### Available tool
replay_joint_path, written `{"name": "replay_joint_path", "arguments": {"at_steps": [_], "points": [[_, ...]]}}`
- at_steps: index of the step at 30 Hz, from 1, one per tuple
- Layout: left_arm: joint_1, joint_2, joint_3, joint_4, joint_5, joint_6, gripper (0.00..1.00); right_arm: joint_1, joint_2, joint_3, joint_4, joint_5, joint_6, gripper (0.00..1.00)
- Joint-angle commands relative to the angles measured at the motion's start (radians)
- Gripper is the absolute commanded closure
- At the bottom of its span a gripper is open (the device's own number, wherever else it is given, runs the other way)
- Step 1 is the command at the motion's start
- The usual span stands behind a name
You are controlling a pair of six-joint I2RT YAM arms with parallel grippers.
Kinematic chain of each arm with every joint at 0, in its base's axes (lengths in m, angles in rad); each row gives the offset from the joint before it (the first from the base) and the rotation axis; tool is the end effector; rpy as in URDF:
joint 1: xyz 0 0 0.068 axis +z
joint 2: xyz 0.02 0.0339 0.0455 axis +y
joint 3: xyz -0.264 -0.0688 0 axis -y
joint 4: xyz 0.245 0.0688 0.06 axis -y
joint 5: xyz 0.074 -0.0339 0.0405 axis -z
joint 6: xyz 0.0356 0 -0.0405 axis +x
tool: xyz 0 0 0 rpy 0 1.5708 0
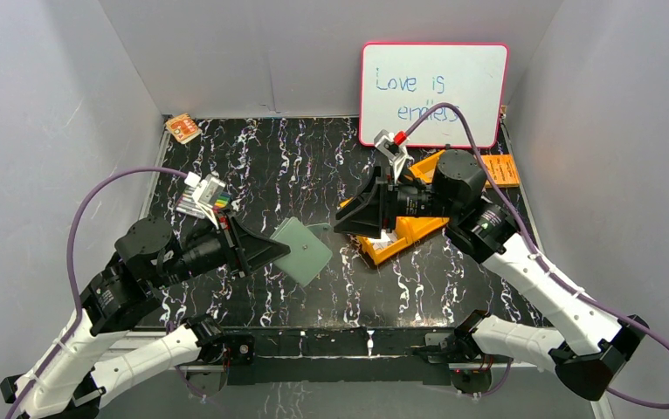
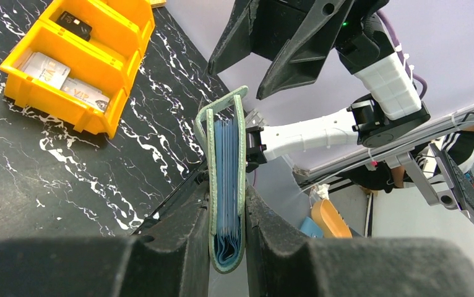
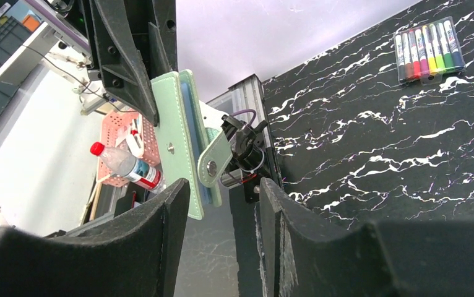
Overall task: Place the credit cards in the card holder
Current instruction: Close the card holder at the center of the board.
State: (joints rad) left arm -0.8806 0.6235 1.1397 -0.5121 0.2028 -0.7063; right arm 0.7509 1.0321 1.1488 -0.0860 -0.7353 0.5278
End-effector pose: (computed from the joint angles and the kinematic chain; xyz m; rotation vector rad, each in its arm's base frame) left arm 0.0569 -0.0801 0.4412 0.3287 1.7188 -1.3702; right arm 0.1455 0.1684 0.4313 -0.8362 1.5691 1.5275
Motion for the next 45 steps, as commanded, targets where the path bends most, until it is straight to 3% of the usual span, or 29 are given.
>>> {"name": "replay_joint_path", "arguments": {"at_steps": [1, 13, 19, 26, 45], "points": [[0.002, -0.016, 0.011, 0.055, 0.03, 0.002, 1.0, -0.002, 0.007, 0.012, 0.056, -0.018, 0.016, 0.48], [0.002, -0.013, 0.004, 0.055, 0.021, -0.004, 1.0, 0.002, 0.027, 0.007, 0.103, -0.03, 0.046, 0.47], [0.002, -0.012, -0.001, 0.052, -0.001, -0.008, 1.0, 0.002, 0.019, 0.012, 0.104, -0.019, 0.041, 0.35], [0.002, -0.008, 0.0, 0.053, -0.002, -0.011, 1.0, 0.002, 0.027, 0.02, 0.103, -0.037, 0.043, 0.41], [0.001, -0.016, -0.009, 0.049, -0.023, -0.021, 1.0, 0.008, 0.045, 0.035, 0.101, -0.059, 0.054, 0.42]]}}
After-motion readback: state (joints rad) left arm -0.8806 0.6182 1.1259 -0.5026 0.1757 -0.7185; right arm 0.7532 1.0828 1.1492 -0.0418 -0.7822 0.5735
